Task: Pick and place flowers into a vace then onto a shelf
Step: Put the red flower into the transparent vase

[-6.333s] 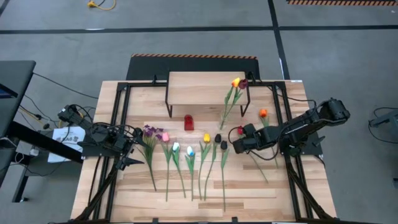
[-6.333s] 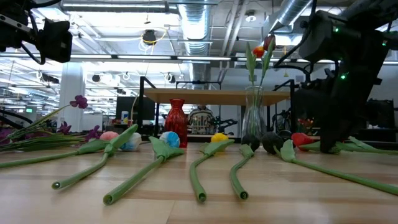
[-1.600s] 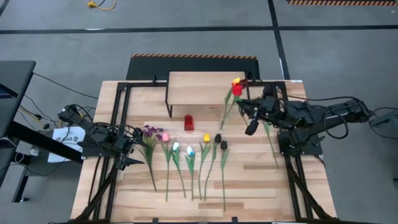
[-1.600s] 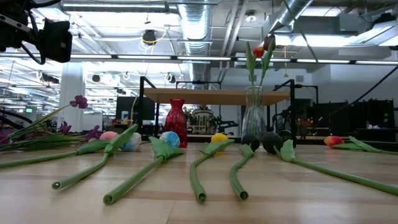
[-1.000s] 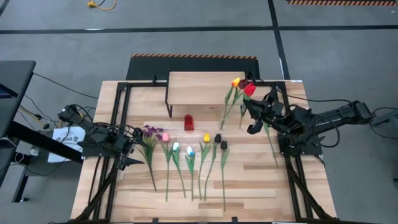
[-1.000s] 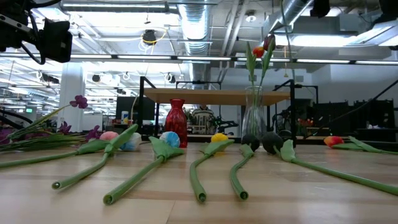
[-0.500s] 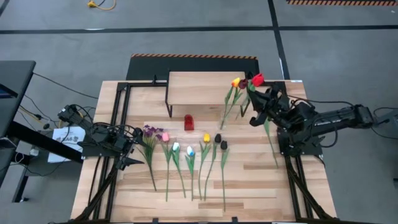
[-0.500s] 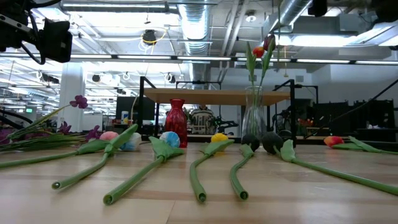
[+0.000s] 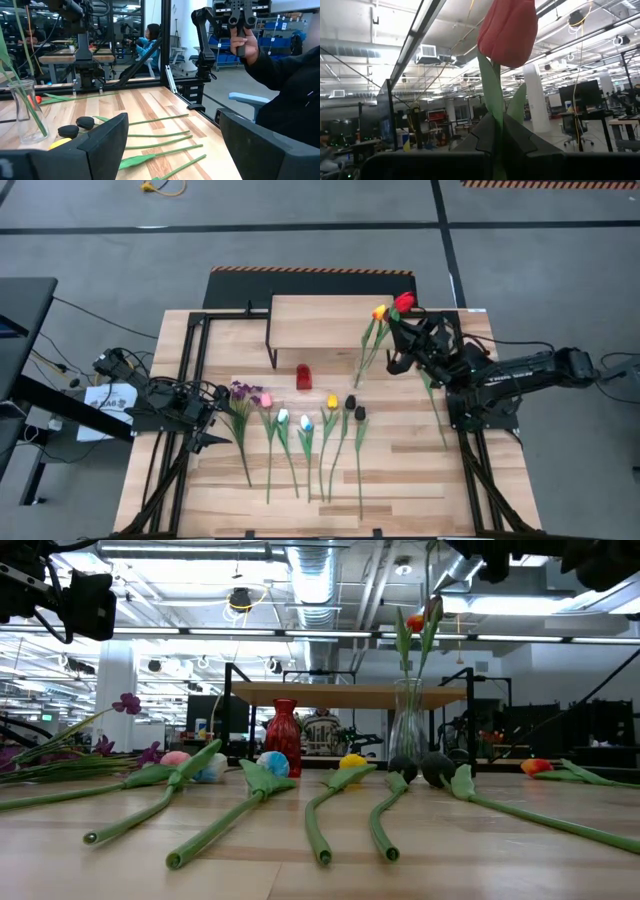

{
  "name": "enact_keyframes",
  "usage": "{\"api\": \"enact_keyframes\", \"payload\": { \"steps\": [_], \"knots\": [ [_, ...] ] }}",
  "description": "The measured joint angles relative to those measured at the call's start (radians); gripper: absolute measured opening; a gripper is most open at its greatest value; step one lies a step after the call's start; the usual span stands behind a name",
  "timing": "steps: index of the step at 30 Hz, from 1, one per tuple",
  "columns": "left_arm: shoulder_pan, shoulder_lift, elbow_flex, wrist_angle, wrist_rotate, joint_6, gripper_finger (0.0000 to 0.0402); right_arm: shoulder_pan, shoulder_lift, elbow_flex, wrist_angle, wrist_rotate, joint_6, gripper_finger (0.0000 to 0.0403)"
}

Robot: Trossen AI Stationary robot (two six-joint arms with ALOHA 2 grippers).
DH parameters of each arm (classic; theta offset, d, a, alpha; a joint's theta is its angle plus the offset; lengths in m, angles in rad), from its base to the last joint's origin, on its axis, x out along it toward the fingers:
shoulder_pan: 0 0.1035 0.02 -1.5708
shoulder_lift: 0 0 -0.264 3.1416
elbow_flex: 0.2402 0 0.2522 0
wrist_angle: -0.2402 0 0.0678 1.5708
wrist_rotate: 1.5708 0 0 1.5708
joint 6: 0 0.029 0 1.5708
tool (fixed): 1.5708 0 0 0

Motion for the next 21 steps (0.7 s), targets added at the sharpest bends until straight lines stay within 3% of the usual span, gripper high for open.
{"api": "enact_keyframes", "payload": {
  "steps": [21],
  "knots": [
    [0.000, 0.000, 0.000, 0.000, 0.000, 0.000, 0.0302, 0.000, 0.067, 0.002, 0.033, 0.000, -0.010, 0.0012]
  ]
}}
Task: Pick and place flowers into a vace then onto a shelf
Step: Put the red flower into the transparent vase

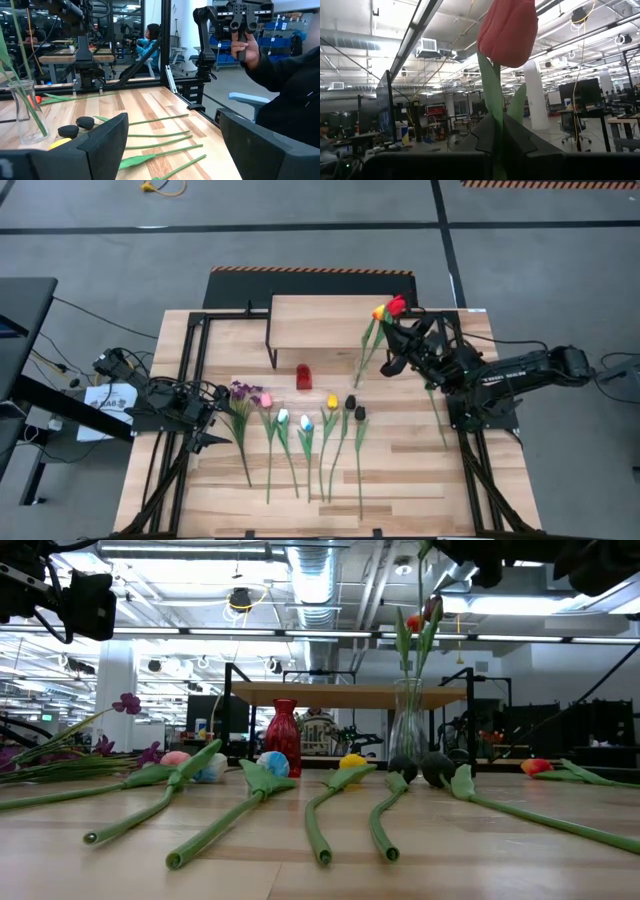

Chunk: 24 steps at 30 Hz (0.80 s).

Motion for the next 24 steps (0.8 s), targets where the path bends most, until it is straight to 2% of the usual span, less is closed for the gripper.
{"api": "enact_keyframes", "payload": {
  "steps": [6, 24],
  "knots": [
    [0.000, 0.000, 0.000, 0.000, 0.000, 0.000, 0.0302, 0.000, 0.038, 0.000, 0.045, 0.000, 0.000, 0.0012],
    [0.000, 0.000, 0.000, 0.000, 0.000, 0.000, 0.0302, 0.000, 0.041, 0.000, -0.001, 0.001, 0.000, 0.0016]
  ]
}}
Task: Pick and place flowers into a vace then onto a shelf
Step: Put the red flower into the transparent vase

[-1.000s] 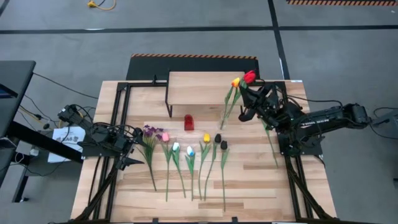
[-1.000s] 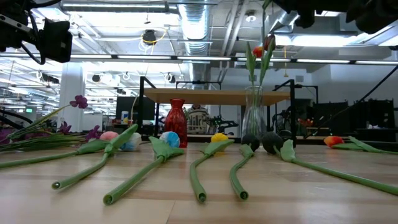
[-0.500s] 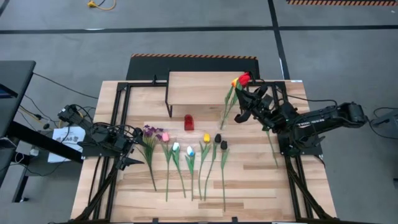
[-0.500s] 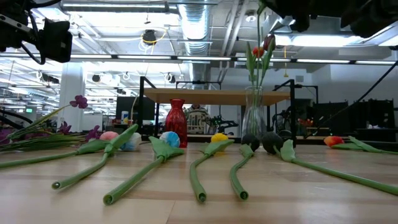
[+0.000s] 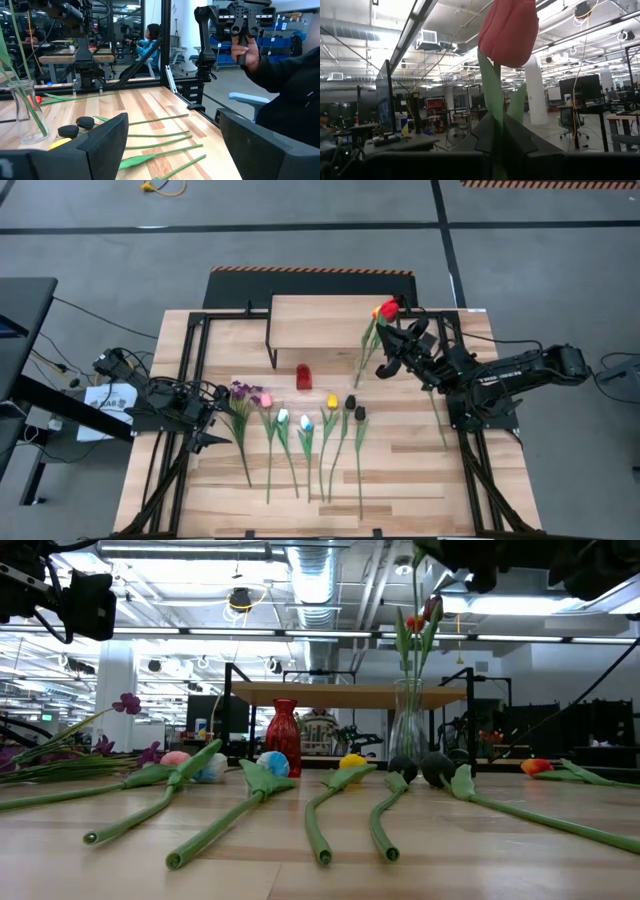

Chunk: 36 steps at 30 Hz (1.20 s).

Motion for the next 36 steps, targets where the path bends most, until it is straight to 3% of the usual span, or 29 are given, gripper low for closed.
{"api": "enact_keyframes", "payload": {
  "steps": [36],
  "knots": [
    [0.000, 0.000, 0.000, 0.000, 0.000, 0.000, 0.0302, 0.000, 0.002, -0.001, -0.277, 0.003, 0.000, 0.0052]
  ]
}}
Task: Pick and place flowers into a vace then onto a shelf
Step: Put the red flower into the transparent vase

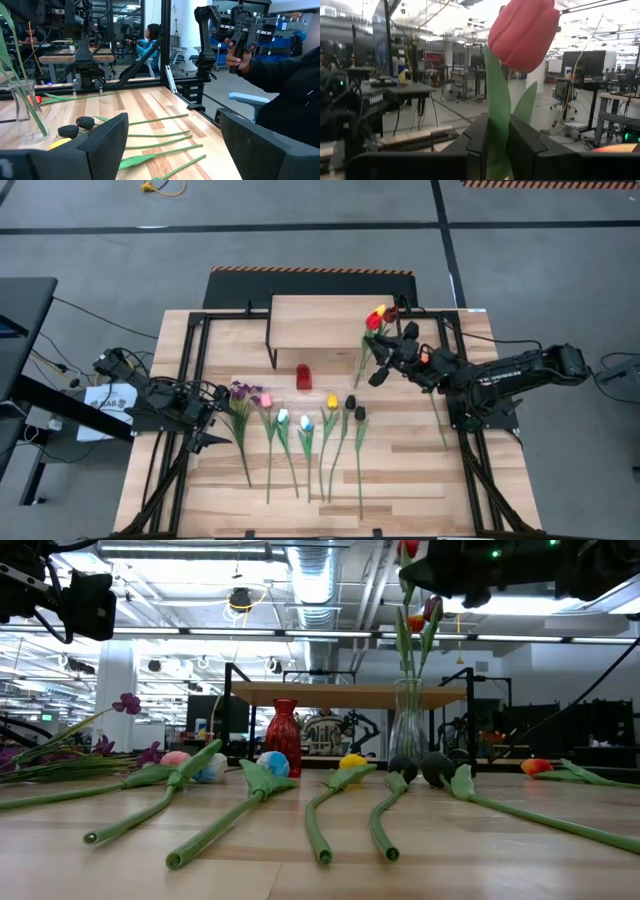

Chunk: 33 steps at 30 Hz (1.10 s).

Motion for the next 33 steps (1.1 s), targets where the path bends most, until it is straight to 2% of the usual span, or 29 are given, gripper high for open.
{"api": "enact_keyframes", "payload": {
  "steps": [16, 33],
  "knots": [
    [0.000, 0.000, 0.000, 0.000, 0.000, 0.000, 0.0302, 0.000, 0.000, 0.000, -0.188, 0.000, 0.000, 0.0052],
    [0.000, 0.000, 0.000, 0.000, 0.000, 0.000, 0.0302, 0.000, 0.000, 0.000, -0.229, -0.001, 0.009, 0.0052]
  ]
}}
